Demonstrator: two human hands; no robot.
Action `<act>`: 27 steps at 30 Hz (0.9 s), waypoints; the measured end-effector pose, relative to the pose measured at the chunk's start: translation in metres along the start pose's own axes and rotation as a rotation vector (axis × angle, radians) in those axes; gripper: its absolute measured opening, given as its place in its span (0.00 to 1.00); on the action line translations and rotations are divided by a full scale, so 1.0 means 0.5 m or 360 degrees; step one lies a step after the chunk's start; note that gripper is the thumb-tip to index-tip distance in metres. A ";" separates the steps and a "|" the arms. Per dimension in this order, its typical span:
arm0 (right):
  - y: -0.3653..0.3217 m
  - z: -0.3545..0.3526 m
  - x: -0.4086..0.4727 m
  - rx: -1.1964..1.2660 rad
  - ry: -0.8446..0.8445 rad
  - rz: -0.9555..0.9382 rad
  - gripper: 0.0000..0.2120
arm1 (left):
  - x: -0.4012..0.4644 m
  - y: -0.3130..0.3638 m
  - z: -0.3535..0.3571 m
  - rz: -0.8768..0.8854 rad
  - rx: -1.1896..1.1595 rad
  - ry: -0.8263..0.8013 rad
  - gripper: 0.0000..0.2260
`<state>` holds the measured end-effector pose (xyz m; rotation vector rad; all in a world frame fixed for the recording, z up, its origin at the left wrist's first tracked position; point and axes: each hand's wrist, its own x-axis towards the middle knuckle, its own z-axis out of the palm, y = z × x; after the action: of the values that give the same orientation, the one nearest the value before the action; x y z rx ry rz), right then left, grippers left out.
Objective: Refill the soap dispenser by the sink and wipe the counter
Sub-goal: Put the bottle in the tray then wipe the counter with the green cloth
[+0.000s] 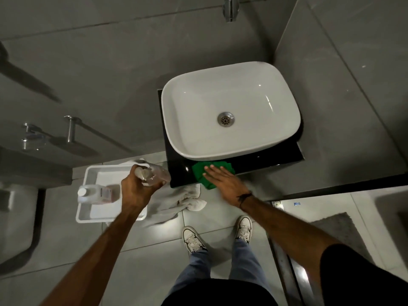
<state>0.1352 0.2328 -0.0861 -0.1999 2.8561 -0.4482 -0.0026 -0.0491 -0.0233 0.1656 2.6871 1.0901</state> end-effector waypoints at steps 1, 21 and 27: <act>0.037 -0.008 -0.030 0.0002 0.0006 0.0064 0.38 | -0.001 0.010 0.010 0.0003 -0.0016 -0.0016 0.26; 0.259 -0.075 -0.156 0.0048 0.0034 0.1402 0.37 | 0.004 0.021 0.092 -0.0018 0.0050 -0.0008 0.25; 0.087 -0.009 -0.087 0.0144 0.0016 0.1245 0.38 | 0.005 0.019 0.049 -0.0029 -0.0025 0.0001 0.25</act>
<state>0.1714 0.2825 -0.0862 0.8979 2.6250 -0.3950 0.0015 -0.0252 -0.0339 0.1380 2.6742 1.1060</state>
